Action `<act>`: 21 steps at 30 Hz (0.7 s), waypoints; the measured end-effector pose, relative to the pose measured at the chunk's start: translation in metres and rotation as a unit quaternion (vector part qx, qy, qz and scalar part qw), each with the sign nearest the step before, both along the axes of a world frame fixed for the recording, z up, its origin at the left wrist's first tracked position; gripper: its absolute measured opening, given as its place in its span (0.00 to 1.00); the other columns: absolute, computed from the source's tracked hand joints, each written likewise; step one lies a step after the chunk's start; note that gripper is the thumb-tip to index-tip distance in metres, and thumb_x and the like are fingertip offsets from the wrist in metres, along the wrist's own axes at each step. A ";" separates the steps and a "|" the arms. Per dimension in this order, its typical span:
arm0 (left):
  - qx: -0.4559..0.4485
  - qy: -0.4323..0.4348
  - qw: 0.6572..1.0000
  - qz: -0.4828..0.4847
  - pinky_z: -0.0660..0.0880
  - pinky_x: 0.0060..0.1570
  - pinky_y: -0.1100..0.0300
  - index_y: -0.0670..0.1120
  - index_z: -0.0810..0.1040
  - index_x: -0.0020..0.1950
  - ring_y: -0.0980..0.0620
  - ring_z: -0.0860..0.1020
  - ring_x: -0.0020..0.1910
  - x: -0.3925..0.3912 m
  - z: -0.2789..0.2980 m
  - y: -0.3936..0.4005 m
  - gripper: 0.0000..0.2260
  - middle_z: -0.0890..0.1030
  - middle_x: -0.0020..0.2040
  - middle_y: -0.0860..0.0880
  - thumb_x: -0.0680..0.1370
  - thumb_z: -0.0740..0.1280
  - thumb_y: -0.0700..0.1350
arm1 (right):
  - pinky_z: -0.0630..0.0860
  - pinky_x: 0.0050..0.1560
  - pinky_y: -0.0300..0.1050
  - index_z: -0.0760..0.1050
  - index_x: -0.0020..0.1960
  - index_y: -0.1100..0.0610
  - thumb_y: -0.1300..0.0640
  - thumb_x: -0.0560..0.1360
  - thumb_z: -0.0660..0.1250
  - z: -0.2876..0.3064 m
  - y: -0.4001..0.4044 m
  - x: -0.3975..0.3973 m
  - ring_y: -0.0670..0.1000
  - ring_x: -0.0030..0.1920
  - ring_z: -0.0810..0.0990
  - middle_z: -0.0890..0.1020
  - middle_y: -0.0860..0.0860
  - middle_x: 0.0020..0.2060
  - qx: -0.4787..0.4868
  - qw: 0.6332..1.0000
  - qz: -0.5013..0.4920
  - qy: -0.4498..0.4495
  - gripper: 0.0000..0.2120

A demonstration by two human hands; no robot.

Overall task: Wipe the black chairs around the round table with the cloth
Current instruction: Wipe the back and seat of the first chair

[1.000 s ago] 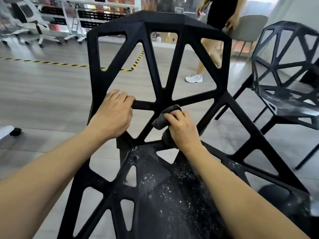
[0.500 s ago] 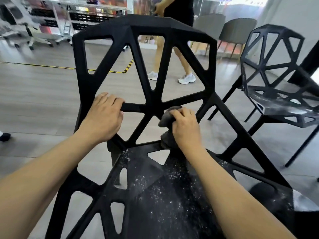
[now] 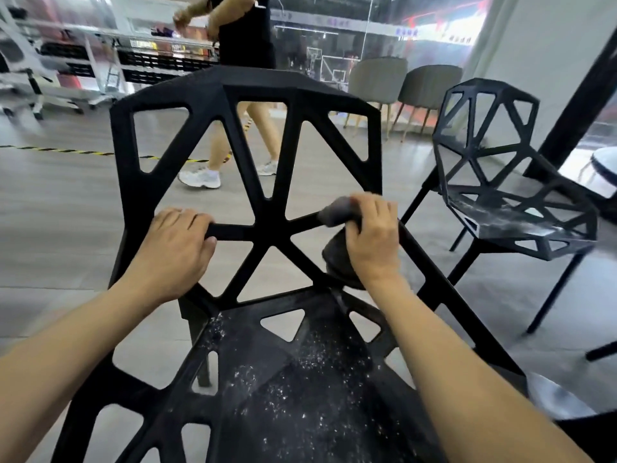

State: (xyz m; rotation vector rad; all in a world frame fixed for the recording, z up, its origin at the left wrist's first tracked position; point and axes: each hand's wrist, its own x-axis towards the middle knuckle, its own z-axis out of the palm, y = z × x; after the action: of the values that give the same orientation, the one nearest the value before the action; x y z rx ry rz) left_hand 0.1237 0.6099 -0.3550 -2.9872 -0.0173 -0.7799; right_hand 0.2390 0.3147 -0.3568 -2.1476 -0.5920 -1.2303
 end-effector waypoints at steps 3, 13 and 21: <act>0.033 -0.044 0.998 -0.034 0.71 0.55 0.41 0.40 0.75 0.64 0.35 0.77 0.53 0.010 0.008 -0.027 0.21 0.77 0.58 0.40 0.77 0.54 0.49 | 0.73 0.56 0.50 0.78 0.55 0.62 0.71 0.69 0.65 0.053 -0.016 0.013 0.56 0.53 0.69 0.77 0.59 0.52 0.035 0.996 -0.021 -0.074 0.16; 0.175 -0.032 0.984 0.025 0.48 0.78 0.40 0.34 0.71 0.69 0.38 0.53 0.80 0.085 0.004 -0.070 0.27 0.72 0.70 0.38 0.82 0.58 0.55 | 0.76 0.57 0.54 0.80 0.63 0.58 0.67 0.76 0.65 0.062 -0.003 0.093 0.61 0.54 0.76 0.81 0.57 0.58 -0.175 0.974 -0.009 -0.142 0.17; 0.128 -0.031 0.991 0.015 0.47 0.78 0.41 0.34 0.71 0.68 0.39 0.53 0.80 0.089 0.005 -0.070 0.26 0.72 0.68 0.37 0.79 0.65 0.53 | 0.77 0.43 0.54 0.81 0.58 0.59 0.68 0.71 0.69 -0.006 -0.040 0.055 0.61 0.42 0.76 0.80 0.57 0.45 -0.216 0.965 -0.133 -0.069 0.16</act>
State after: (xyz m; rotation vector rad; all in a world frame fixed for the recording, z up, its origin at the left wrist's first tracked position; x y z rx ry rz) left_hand 0.2123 0.5398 -0.3498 -2.7154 0.0324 -0.8042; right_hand 0.2937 0.2742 -0.3631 -2.5834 -0.7008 -1.5168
